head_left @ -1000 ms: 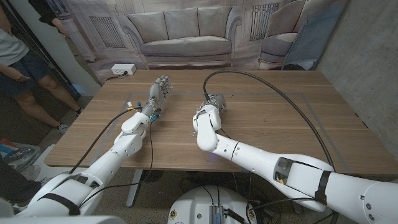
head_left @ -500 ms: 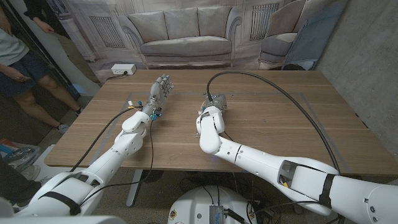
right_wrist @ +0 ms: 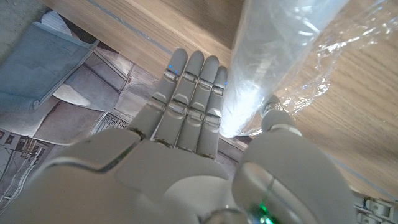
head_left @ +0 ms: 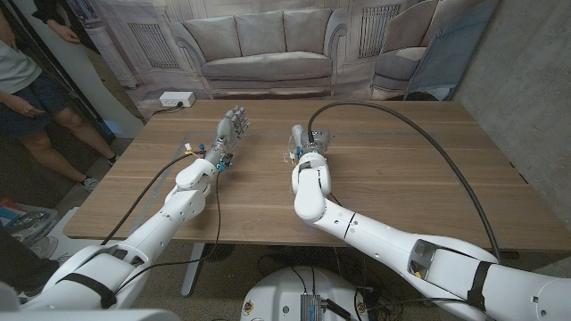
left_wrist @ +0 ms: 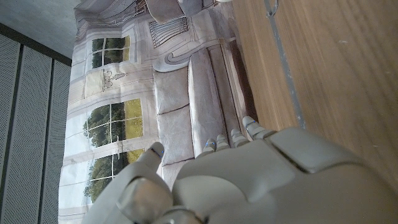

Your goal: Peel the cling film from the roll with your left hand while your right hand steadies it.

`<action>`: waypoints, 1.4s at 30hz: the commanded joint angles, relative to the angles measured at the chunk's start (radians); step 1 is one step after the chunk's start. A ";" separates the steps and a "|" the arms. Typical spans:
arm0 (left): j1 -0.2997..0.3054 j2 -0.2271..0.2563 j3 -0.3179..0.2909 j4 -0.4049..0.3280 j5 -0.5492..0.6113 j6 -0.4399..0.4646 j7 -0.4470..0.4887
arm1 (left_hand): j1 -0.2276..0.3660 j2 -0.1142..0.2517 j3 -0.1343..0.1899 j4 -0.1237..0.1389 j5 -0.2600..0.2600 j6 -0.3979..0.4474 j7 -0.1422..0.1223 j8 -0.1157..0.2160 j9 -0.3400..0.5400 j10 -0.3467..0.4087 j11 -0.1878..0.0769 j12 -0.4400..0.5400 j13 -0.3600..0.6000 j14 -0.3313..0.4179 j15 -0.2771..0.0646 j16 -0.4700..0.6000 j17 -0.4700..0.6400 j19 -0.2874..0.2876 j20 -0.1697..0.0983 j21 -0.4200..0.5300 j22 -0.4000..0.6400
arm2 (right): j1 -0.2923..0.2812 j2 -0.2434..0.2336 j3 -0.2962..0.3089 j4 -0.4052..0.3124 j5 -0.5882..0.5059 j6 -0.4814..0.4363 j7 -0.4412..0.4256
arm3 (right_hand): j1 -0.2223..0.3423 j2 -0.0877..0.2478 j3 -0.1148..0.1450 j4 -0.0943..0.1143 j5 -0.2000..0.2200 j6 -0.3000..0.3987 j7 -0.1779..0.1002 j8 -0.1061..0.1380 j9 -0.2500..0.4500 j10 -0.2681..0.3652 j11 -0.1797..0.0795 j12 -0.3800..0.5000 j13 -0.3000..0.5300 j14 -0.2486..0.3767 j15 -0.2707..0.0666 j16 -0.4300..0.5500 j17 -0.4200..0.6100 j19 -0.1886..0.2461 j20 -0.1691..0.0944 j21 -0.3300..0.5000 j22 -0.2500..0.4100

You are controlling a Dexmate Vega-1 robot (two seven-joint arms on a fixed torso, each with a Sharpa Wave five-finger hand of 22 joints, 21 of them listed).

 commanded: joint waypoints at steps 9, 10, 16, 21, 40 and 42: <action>-0.012 -0.004 0.001 0.015 -0.007 0.001 -0.023 | -0.002 0.087 -0.003 0.000 0.001 -0.183 -0.005 0.000 0.005 -0.134 0.005 0.000 0.003 -0.152 -0.002 0.000 0.001 0.004 -0.019 -0.003 -0.001 | -0.055 -0.081 0.104 -0.179 0.342 0.009 -0.321 | 0.168 0.132 0.143 0.015 0.051 0.049 0.008 0.045 0.048 0.008 0.020 -0.018 -0.010 0.038 -0.056 -0.042 -0.052 0.073 0.002 0.009 -0.079; -0.012 -0.005 0.001 0.015 -0.009 0.003 -0.023 | -0.002 0.087 -0.003 0.000 0.001 -0.182 -0.005 0.000 0.005 -0.134 0.004 0.000 0.003 -0.151 -0.003 0.000 0.001 0.004 -0.018 -0.003 -0.001 | -0.060 -0.089 0.113 -0.191 0.370 0.022 -0.346 | 0.169 0.128 0.154 0.012 0.063 0.050 0.022 0.054 0.056 0.010 0.021 -0.020 -0.011 0.042 -0.058 -0.048 -0.061 0.079 -0.006 0.005 -0.094; -0.017 -0.008 0.001 0.025 -0.009 -0.002 -0.032 | -0.001 0.086 -0.004 0.000 0.001 -0.181 -0.005 0.000 0.005 -0.133 0.006 0.000 0.003 -0.150 -0.002 0.000 0.001 0.006 -0.016 -0.003 -0.001 | -0.068 -0.117 0.145 -0.233 0.503 0.050 -0.425 | 0.178 0.090 0.209 -0.005 0.182 0.043 0.085 0.110 0.116 -0.015 0.034 -0.047 -0.013 0.039 -0.053 -0.091 -0.096 0.117 -0.063 -0.019 -0.136; -0.016 -0.009 -0.002 0.026 -0.013 -0.007 -0.037 | -0.001 0.086 -0.005 -0.001 0.001 -0.182 -0.006 0.000 0.005 -0.133 0.003 0.000 0.003 -0.149 0.000 0.000 0.001 0.006 -0.014 -0.004 -0.001 | -0.079 -0.140 0.178 -0.266 0.622 0.089 -0.492 | 0.189 0.063 0.231 -0.012 0.246 0.037 0.109 0.141 0.150 -0.029 0.038 -0.058 -0.011 0.030 -0.040 -0.112 -0.099 0.133 -0.076 -0.033 -0.137; -0.029 -0.011 -0.004 0.044 -0.018 -0.008 -0.058 | 0.002 0.084 -0.009 -0.003 0.001 -0.167 -0.015 0.004 0.005 -0.120 0.016 0.003 0.003 -0.137 0.000 0.002 0.000 0.013 0.004 -0.009 -0.003 | -0.186 -0.180 0.436 -0.321 1.224 0.385 -0.709 | 0.194 -0.008 0.315 0.039 0.695 -0.036 0.192 0.385 0.493 -0.132 0.146 -0.126 -0.025 0.090 -0.030 -0.158 -0.096 0.336 -0.083 -0.124 -0.140; -0.031 -0.008 -0.002 0.044 -0.016 -0.005 -0.059 | 0.002 0.084 -0.009 -0.003 0.000 -0.166 -0.017 0.004 0.005 -0.120 0.014 0.003 0.003 -0.137 0.000 0.001 0.000 0.013 0.004 -0.009 -0.003 | -0.186 -0.183 0.447 -0.320 1.270 0.391 -0.718 | 0.193 -0.012 0.317 0.040 0.714 -0.045 0.192 0.395 0.510 -0.130 0.166 -0.128 -0.029 0.106 -0.034 -0.156 -0.096 0.345 -0.083 -0.132 -0.140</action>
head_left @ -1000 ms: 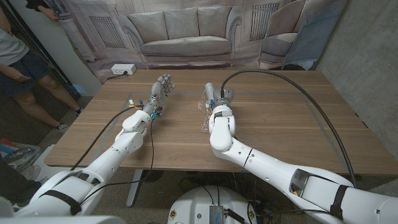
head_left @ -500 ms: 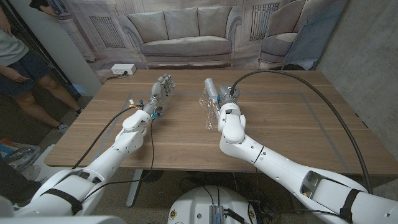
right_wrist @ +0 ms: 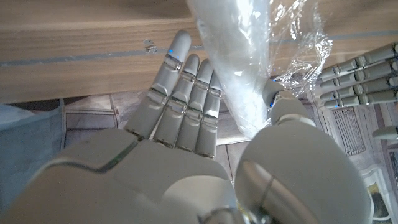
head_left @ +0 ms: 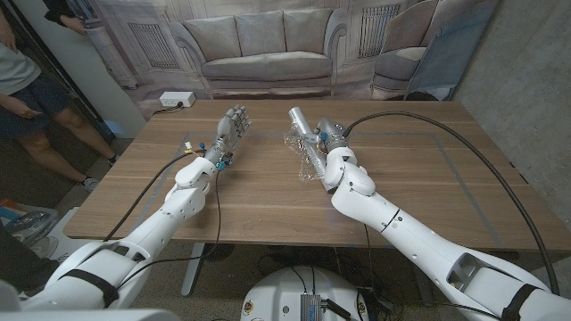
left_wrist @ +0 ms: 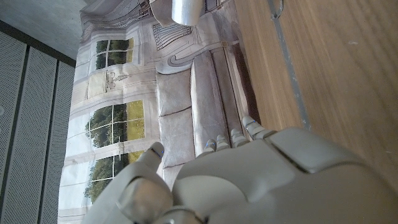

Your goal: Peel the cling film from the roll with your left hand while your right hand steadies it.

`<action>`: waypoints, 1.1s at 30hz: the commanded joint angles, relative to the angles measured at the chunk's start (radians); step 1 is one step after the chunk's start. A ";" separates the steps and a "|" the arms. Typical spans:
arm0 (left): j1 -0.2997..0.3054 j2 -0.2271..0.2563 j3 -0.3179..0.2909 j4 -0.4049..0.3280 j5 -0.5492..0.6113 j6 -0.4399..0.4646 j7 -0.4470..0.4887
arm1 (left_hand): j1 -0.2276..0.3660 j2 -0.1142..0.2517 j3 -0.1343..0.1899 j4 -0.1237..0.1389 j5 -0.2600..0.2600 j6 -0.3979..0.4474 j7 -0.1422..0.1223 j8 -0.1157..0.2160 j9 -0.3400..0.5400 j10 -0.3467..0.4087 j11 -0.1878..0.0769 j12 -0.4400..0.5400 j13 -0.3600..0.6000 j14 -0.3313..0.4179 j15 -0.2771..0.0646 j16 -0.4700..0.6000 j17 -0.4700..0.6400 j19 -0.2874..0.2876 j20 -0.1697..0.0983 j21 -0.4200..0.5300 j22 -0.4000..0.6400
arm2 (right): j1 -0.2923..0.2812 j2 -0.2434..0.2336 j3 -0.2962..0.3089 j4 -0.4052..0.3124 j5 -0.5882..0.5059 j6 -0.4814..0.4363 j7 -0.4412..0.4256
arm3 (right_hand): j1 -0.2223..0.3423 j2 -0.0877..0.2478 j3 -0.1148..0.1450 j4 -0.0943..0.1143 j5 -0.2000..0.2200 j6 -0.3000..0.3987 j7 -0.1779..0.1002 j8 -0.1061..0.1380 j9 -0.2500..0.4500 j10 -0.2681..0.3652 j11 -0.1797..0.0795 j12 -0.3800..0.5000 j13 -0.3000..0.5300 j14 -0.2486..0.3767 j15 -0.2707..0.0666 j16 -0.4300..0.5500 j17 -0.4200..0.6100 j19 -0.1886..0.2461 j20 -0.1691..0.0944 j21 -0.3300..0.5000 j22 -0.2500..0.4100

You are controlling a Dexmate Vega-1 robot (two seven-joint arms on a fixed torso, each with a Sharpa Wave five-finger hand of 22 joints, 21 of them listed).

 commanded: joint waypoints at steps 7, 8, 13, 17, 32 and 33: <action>-0.006 0.000 0.001 0.001 0.002 0.001 -0.007 | 0.003 0.083 -0.004 0.002 0.000 -0.159 -0.014 0.005 0.005 -0.118 0.011 0.004 0.003 -0.133 0.003 0.002 -0.001 0.007 0.010 -0.007 0.002 | -0.028 -0.049 0.158 -0.024 0.490 0.117 -0.059 | 0.083 0.127 0.335 0.079 0.263 0.009 0.059 0.394 0.457 -0.093 0.115 -0.023 -0.022 0.100 -0.052 0.001 -0.005 0.157 -0.036 -0.005 0.008; -0.006 0.001 0.002 -0.001 0.003 0.001 -0.009 | 0.003 0.083 -0.005 0.002 0.000 -0.157 -0.014 0.006 0.005 -0.118 0.007 0.004 0.003 -0.132 0.004 0.002 -0.001 0.008 0.013 -0.007 0.002 | -0.026 -0.053 0.161 -0.023 0.510 0.117 -0.057 | 0.080 0.125 0.337 0.082 0.271 0.006 0.059 0.399 0.464 -0.101 0.121 -0.027 -0.024 0.106 -0.052 0.000 -0.005 0.168 -0.041 -0.007 0.007; -0.006 0.000 0.003 -0.005 0.006 0.000 -0.005 | 0.004 0.083 -0.005 0.002 0.000 -0.155 -0.017 0.005 0.005 -0.117 0.010 0.004 0.003 -0.130 0.006 0.001 -0.001 0.010 0.016 -0.008 0.001 | -0.014 -0.073 0.191 -0.012 0.643 0.127 -0.018 | 0.066 0.138 0.350 0.118 0.304 -0.026 0.059 0.411 0.491 -0.110 0.138 -0.032 -0.029 0.141 -0.032 0.003 -0.006 0.225 -0.058 -0.014 0.005; -0.005 0.002 0.005 -0.010 0.009 -0.001 -0.006 | 0.005 0.083 -0.005 0.002 0.000 -0.154 -0.023 0.005 0.005 -0.116 0.020 0.004 0.004 -0.129 0.007 0.001 -0.001 0.011 0.017 -0.009 0.001 | 0.010 -0.091 0.216 0.010 0.773 0.105 0.045 | 0.039 0.122 0.351 0.154 0.332 -0.061 0.060 0.418 0.511 -0.065 0.135 -0.020 -0.041 0.216 -0.039 0.013 -0.010 0.273 -0.070 -0.031 0.005; 0.011 0.006 0.006 -0.048 0.013 0.007 0.023 | 0.007 0.083 -0.005 0.001 0.000 -0.153 -0.028 0.004 0.006 -0.117 0.016 0.002 0.004 -0.128 0.009 0.000 -0.001 0.012 0.020 -0.013 0.001 | 0.055 -0.139 0.281 0.184 1.220 0.195 0.318 | 0.041 0.112 0.337 0.158 0.344 -0.064 0.054 0.404 0.453 0.044 0.125 -0.003 -0.085 0.395 -0.073 0.012 -0.012 0.402 -0.128 -0.006 0.023; 0.009 0.007 0.007 -0.046 0.010 0.009 0.015 | 0.007 0.083 -0.005 0.001 0.000 -0.152 -0.027 0.004 0.006 -0.115 0.016 0.002 0.004 -0.127 0.009 0.000 -0.001 0.013 0.020 -0.012 0.001 | 0.058 -0.138 0.284 0.202 1.248 0.200 0.337 | 0.041 0.111 0.336 0.158 0.343 -0.064 0.052 0.404 0.452 0.044 0.125 -0.004 -0.085 0.396 -0.073 0.011 -0.012 0.402 -0.128 -0.006 0.023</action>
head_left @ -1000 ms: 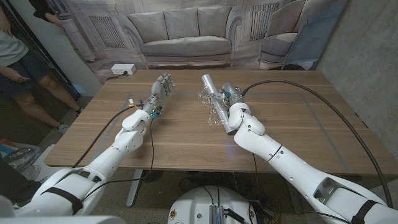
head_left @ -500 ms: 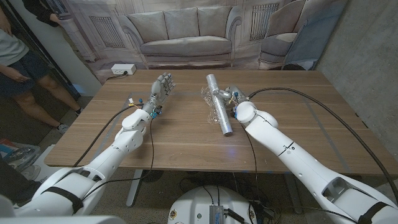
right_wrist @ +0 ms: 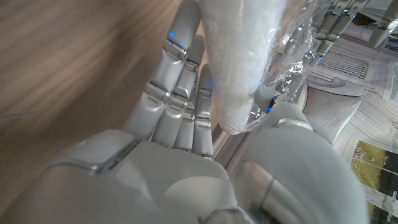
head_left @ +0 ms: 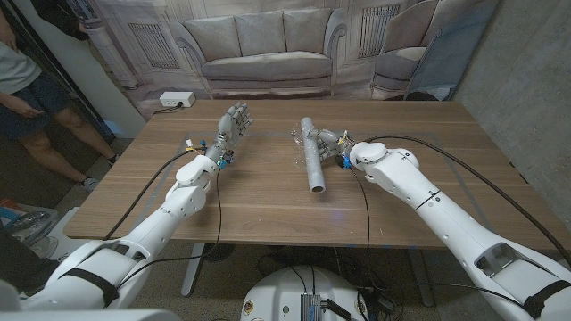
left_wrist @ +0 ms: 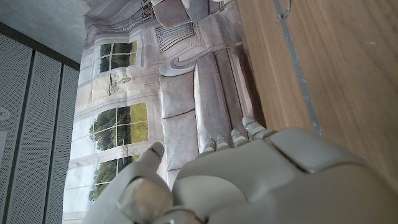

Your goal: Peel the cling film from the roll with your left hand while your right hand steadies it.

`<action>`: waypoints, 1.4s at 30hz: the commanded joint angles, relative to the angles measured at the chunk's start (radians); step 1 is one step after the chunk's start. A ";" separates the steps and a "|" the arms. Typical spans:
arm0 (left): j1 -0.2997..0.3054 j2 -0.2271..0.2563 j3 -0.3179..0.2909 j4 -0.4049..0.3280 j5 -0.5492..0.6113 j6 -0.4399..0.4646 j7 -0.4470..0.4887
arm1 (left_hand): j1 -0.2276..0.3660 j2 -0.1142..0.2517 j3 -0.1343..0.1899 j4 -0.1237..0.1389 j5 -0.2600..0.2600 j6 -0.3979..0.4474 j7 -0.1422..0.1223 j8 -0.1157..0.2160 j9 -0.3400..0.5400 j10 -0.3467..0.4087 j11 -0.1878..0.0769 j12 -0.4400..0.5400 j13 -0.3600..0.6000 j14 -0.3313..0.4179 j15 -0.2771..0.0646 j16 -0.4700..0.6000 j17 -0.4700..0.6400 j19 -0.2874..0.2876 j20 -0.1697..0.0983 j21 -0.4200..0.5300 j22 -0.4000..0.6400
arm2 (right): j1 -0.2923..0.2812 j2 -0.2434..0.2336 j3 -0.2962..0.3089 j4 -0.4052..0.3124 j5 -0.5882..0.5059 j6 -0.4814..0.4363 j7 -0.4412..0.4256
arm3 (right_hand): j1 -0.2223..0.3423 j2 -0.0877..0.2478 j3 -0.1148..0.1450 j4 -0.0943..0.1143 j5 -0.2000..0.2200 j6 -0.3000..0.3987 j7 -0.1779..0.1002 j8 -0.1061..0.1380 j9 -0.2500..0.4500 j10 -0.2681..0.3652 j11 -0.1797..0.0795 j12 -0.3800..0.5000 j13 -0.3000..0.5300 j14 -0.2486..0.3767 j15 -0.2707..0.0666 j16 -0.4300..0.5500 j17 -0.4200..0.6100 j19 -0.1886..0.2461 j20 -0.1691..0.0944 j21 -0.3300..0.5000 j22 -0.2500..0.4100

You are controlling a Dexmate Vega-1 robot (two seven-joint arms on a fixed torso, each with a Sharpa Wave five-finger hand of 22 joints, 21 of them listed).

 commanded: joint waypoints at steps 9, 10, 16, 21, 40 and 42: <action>0.012 0.005 0.007 -0.033 0.004 0.009 0.010 | 0.007 0.082 -0.006 0.001 0.000 -0.152 -0.006 0.004 0.006 -0.111 0.000 0.002 0.004 -0.121 0.003 0.000 0.003 0.001 0.006 -0.004 0.001 | 0.076 -0.027 0.045 0.287 0.528 0.086 0.386 | 0.092 0.084 0.322 0.144 0.049 -0.026 -0.020 0.096 0.387 -0.007 -0.010 -0.010 -0.007 0.142 -0.129 -0.014 0.006 0.028 -0.006 0.039 0.027; 0.014 0.005 0.006 -0.037 0.006 0.008 0.017 | 0.008 0.082 -0.006 0.001 0.000 -0.152 -0.005 0.004 0.006 -0.112 0.001 0.002 0.004 -0.121 0.004 0.000 0.003 0.000 0.007 -0.004 0.001 | 0.079 -0.027 0.043 0.295 0.539 0.085 0.392 | 0.105 0.099 0.319 0.136 0.041 -0.031 -0.017 0.097 0.386 -0.010 -0.008 -0.014 -0.010 0.154 -0.131 -0.015 0.007 0.040 -0.007 0.071 0.049; 0.018 0.008 0.007 -0.046 0.007 0.009 0.021 | 0.008 0.082 -0.007 0.000 0.000 -0.151 -0.006 0.004 0.006 -0.109 0.005 0.002 0.004 -0.120 0.003 0.000 0.003 0.001 0.008 -0.005 0.001 | 0.094 -0.038 0.029 0.330 0.586 0.079 0.434 | 0.097 0.091 0.310 0.140 0.030 -0.061 -0.027 0.098 0.391 -0.014 -0.001 -0.023 -0.016 0.145 -0.122 -0.025 0.008 -0.021 0.009 0.065 0.038; 0.020 0.009 0.006 -0.052 0.006 0.010 0.022 | 0.008 0.081 -0.007 0.000 0.000 -0.149 -0.006 0.004 0.006 -0.110 0.000 0.002 0.004 -0.119 0.004 0.000 0.003 0.002 0.008 -0.006 0.001 | 0.092 -0.041 0.028 0.342 0.610 0.100 0.452 | 0.061 0.070 0.283 0.169 0.013 -0.070 -0.073 0.088 0.365 0.028 -0.024 -0.012 -0.022 0.139 -0.108 -0.027 0.009 -0.040 0.019 0.037 0.002; 0.024 0.014 0.008 -0.064 0.008 0.009 0.025 | 0.009 0.080 -0.009 0.000 -0.001 -0.145 -0.007 0.004 0.006 -0.110 -0.002 0.000 0.004 -0.120 0.004 -0.002 0.003 0.002 0.009 -0.011 0.001 | 0.072 -0.048 0.023 0.341 0.647 0.165 0.481 | -0.134 0.059 0.112 0.300 -0.245 -0.134 -0.085 -0.067 0.174 0.071 -0.021 -0.019 -0.017 0.084 -0.053 -0.021 0.028 -0.071 0.013 0.099 0.059; 0.025 0.014 0.008 -0.066 0.007 0.009 0.023 | 0.009 0.080 -0.009 0.000 -0.001 -0.146 -0.008 0.004 0.006 -0.110 -0.001 0.000 0.004 -0.119 0.004 -0.001 0.003 0.002 0.009 -0.012 0.001 | 0.069 -0.046 0.026 0.341 0.657 0.164 0.482 | -0.155 0.079 0.078 0.298 -0.354 -0.177 -0.088 -0.106 0.145 0.052 -0.027 -0.020 -0.003 0.061 -0.048 -0.026 0.029 -0.104 0.014 0.108 0.069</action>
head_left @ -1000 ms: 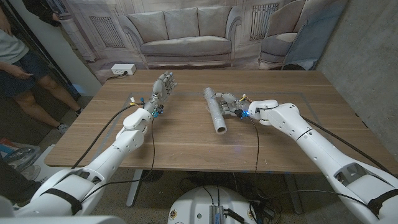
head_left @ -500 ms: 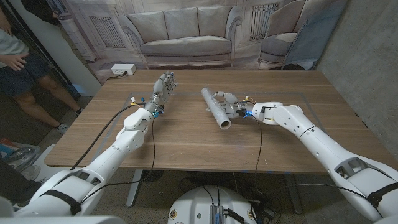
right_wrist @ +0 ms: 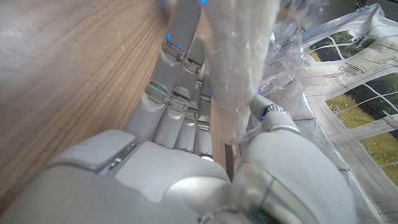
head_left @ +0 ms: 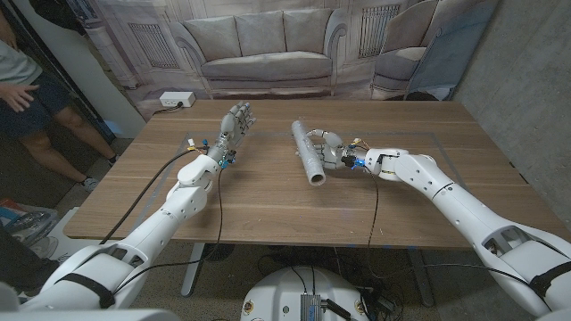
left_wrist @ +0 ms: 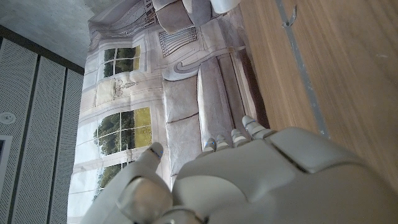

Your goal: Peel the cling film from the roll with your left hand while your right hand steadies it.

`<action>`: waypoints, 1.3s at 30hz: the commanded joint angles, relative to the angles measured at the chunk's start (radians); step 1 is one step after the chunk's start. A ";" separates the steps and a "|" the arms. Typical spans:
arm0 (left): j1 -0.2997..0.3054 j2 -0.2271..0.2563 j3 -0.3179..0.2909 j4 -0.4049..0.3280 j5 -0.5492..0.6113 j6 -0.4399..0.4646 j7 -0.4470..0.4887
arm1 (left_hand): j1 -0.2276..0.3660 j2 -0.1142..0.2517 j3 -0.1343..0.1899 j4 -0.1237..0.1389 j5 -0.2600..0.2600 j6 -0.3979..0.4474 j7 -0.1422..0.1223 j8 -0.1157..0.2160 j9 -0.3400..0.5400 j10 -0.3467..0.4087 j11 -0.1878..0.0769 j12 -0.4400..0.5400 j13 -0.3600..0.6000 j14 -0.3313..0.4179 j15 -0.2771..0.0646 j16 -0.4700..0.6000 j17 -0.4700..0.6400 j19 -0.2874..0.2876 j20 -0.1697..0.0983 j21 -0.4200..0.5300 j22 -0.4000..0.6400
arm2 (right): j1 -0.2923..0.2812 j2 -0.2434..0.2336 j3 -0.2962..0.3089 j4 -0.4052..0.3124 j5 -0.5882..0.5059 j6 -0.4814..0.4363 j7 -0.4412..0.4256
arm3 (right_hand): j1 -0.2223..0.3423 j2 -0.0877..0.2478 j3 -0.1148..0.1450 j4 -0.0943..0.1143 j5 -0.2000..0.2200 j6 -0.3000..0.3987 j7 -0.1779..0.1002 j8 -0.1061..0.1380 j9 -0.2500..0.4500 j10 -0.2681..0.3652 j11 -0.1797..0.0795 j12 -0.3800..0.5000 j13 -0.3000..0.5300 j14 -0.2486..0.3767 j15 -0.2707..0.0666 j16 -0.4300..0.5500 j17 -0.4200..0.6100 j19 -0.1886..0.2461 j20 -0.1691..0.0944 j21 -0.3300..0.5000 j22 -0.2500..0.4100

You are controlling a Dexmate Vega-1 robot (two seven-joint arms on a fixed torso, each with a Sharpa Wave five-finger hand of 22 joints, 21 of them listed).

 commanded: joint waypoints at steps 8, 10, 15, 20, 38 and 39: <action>-0.005 0.003 0.002 -0.003 0.002 -0.002 -0.006 | -0.003 0.086 -0.002 0.001 -0.001 -0.145 -0.008 0.003 0.001 -0.110 0.003 0.000 0.004 -0.119 0.005 -0.002 0.003 -0.001 0.006 -0.006 0.001 | -0.028 -0.007 0.018 -0.038 0.078 -0.016 -0.051 | -0.090 0.024 0.126 0.224 -0.308 -0.027 0.028 -0.090 -0.086 -0.004 0.029 0.002 0.020 0.009 -0.009 0.003 0.001 -0.092 -0.030 0.046 0.030; -0.005 0.001 0.001 -0.003 0.001 -0.005 -0.004 | -0.003 0.085 -0.002 0.001 -0.001 -0.146 -0.008 0.003 0.001 -0.110 -0.001 0.000 0.004 -0.120 0.004 -0.002 0.003 -0.001 0.006 -0.007 0.001 | -0.030 -0.011 0.018 -0.048 0.078 -0.018 -0.064 | -0.092 0.033 0.128 0.224 -0.322 -0.016 0.030 -0.091 -0.092 0.002 0.028 0.004 0.021 0.006 -0.006 0.002 0.000 -0.096 -0.031 0.049 0.031; -0.007 0.004 0.005 -0.006 0.005 -0.001 -0.006 | -0.003 0.085 -0.003 0.001 -0.001 -0.145 -0.009 0.003 0.001 -0.109 0.001 0.000 0.004 -0.119 0.003 -0.002 0.003 0.000 0.005 -0.008 0.001 | -0.037 -0.015 0.023 -0.057 0.090 -0.020 -0.078 | -0.116 0.031 0.118 0.225 -0.405 0.039 0.032 -0.102 -0.126 0.033 0.023 0.008 0.017 0.014 -0.007 0.007 -0.006 -0.103 -0.030 0.067 0.039; -0.009 0.003 0.007 -0.009 0.005 0.003 -0.005 | -0.002 0.085 -0.003 0.001 -0.001 -0.144 -0.007 0.003 0.001 -0.110 0.000 -0.001 0.004 -0.120 0.003 -0.002 0.003 0.000 0.006 -0.009 0.001 | -0.035 -0.016 0.017 -0.044 0.092 -0.007 -0.051 | -0.189 -0.015 0.079 0.242 -0.502 0.047 0.055 -0.136 -0.163 0.030 0.045 -0.002 0.015 0.019 0.020 0.005 -0.012 -0.095 -0.021 0.088 0.042; 0.008 0.005 0.007 -0.044 0.009 0.005 0.019 | -0.001 0.084 -0.004 0.000 -0.001 -0.144 -0.008 0.002 0.001 -0.111 0.002 -0.001 0.004 -0.120 0.002 -0.003 0.003 0.002 0.006 -0.013 0.001 | -0.035 -0.064 0.018 -0.110 0.078 -0.049 -0.132 | -0.176 0.026 0.127 0.183 -0.598 0.097 -0.001 -0.177 -0.223 0.046 -0.018 0.000 0.025 -0.009 -0.007 0.005 -0.010 -0.194 -0.018 0.111 0.075; 0.004 0.003 0.009 -0.041 0.008 0.005 0.014 | -0.001 0.084 -0.005 0.000 -0.001 -0.143 -0.008 0.002 0.001 -0.112 -0.007 -0.002 0.004 -0.120 0.002 -0.003 0.003 0.002 0.006 -0.014 0.001 | -0.035 -0.070 0.020 -0.119 0.080 -0.060 -0.145 | -0.162 0.043 0.142 0.170 -0.601 0.122 -0.014 -0.174 -0.232 0.060 -0.029 0.005 0.028 -0.002 -0.022 0.010 -0.007 -0.217 -0.026 0.121 0.091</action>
